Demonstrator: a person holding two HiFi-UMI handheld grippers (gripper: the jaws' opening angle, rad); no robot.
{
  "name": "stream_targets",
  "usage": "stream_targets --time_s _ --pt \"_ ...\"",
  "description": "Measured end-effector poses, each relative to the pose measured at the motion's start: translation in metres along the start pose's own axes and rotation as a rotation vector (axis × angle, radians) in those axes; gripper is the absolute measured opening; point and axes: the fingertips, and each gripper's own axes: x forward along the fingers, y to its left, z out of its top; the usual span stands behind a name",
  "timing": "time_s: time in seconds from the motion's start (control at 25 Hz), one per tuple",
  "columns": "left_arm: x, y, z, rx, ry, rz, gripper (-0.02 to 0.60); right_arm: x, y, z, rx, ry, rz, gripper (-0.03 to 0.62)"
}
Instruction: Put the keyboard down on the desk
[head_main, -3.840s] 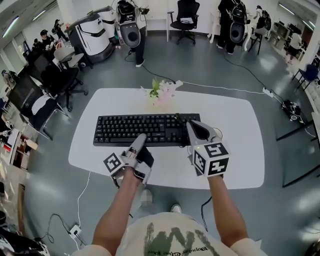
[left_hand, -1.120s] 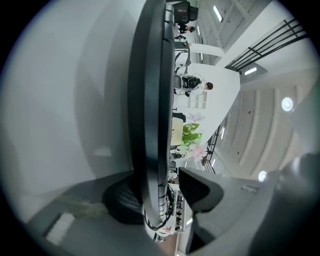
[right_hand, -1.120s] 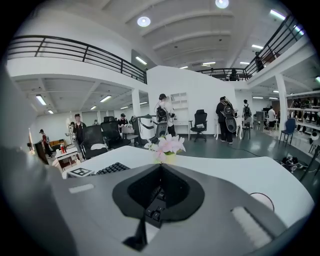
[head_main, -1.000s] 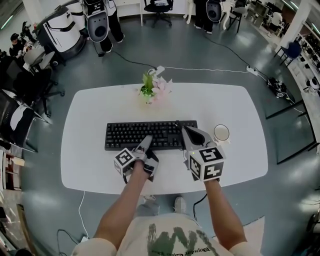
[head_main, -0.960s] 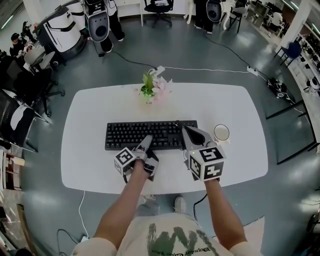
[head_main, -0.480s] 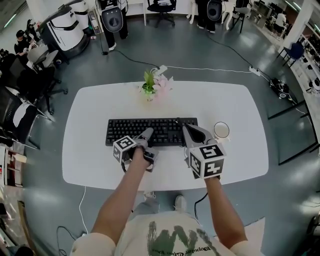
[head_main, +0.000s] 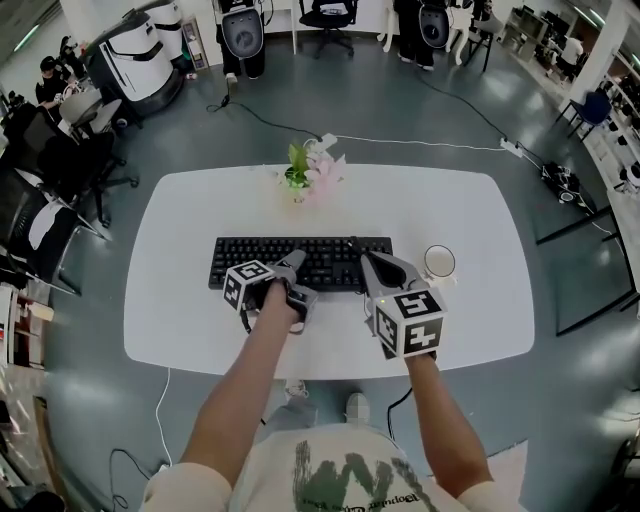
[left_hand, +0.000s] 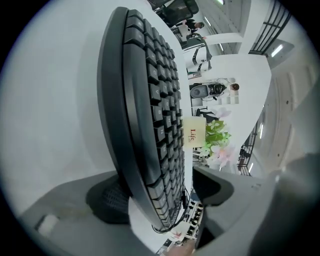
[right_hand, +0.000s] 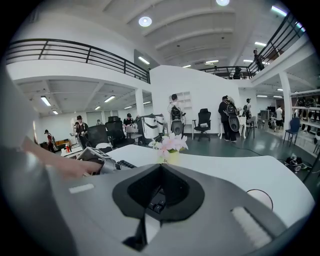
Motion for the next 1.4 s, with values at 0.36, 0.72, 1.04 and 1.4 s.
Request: stream_targets --time_s 0.36,0.72,1.04,1.4 --pt "-0.009 0.008 -0.006 -0.039 0.023 -0.002 0.385 -0.003 0.000 -0.003 0.002 0.004 0.018 -0.001" --pt "-0.026 0.014 -0.006 -0.041 0.002 -0.019 0.393 -0.006 0.006 -0.003 -0.005 -0.002 0.043 0.000" --pt "-0.050 -0.008 0.007 0.152 -0.043 -0.082 0.393 -0.007 0.011 0.004 0.000 -0.021 0.064 -0.002" --pt "-0.082 -0.059 0.025 0.519 -0.108 -0.133 0.354 -0.009 0.009 0.024 -0.021 -0.054 0.063 -0.002"
